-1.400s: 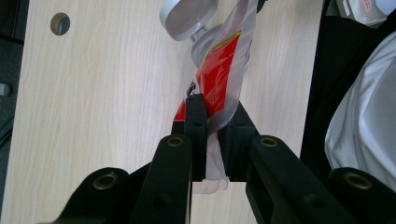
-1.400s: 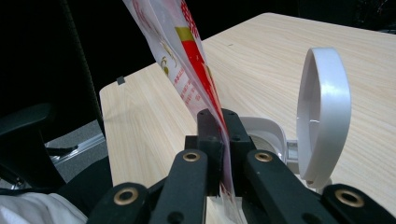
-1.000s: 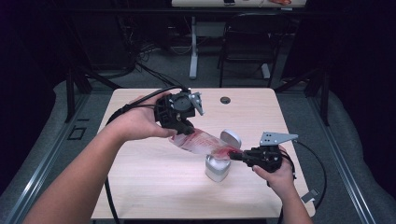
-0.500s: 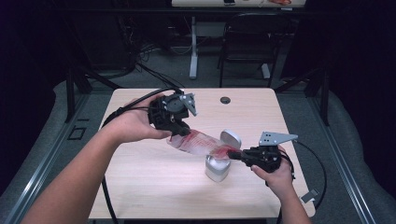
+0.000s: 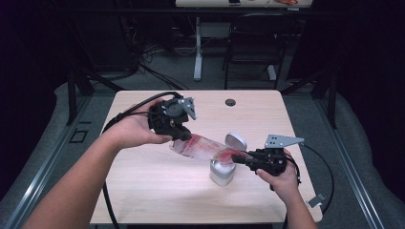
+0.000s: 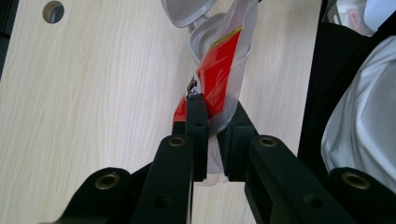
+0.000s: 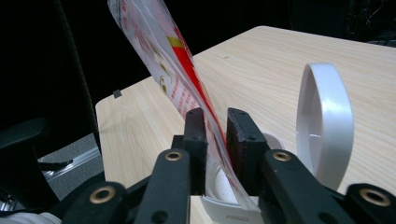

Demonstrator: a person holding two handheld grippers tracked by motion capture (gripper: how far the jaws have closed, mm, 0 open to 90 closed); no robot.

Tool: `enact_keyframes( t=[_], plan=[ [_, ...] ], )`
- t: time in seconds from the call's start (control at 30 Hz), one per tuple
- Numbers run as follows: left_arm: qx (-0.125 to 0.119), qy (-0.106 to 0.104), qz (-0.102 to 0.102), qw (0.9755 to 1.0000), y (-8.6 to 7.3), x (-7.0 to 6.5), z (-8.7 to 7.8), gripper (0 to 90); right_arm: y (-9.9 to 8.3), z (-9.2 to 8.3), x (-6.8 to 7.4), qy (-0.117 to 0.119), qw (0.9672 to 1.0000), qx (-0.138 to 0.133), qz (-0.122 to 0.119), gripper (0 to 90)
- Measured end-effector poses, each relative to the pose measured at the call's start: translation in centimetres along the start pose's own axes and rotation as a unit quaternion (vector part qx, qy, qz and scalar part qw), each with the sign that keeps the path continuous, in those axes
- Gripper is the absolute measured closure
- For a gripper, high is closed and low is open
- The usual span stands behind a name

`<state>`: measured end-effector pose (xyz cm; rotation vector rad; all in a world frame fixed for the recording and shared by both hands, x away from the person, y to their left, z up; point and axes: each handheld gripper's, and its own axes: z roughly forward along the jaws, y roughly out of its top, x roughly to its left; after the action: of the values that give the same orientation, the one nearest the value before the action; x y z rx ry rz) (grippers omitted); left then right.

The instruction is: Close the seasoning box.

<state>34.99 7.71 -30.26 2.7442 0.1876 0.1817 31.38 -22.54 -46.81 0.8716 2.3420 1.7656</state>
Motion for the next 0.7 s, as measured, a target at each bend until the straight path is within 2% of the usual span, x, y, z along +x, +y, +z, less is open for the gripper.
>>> enact_keyframes(
  t=[0.43, 0.7],
  plan=[
    [-0.006, -0.003, -0.01, 0.9999, -0.8, 0.3, 0.0, 83.6, -0.8, 0.5, -0.6, -0.002, 0.9997, 0.024, 0.002, 75.2],
    [-0.008, -0.003, -0.011, 0.9999, -1.1, 0.4, 0.0, 83.5, -1.4, 1.0, -0.8, -0.005, 0.9993, 0.038, -0.001, 77.7]
  ],
)
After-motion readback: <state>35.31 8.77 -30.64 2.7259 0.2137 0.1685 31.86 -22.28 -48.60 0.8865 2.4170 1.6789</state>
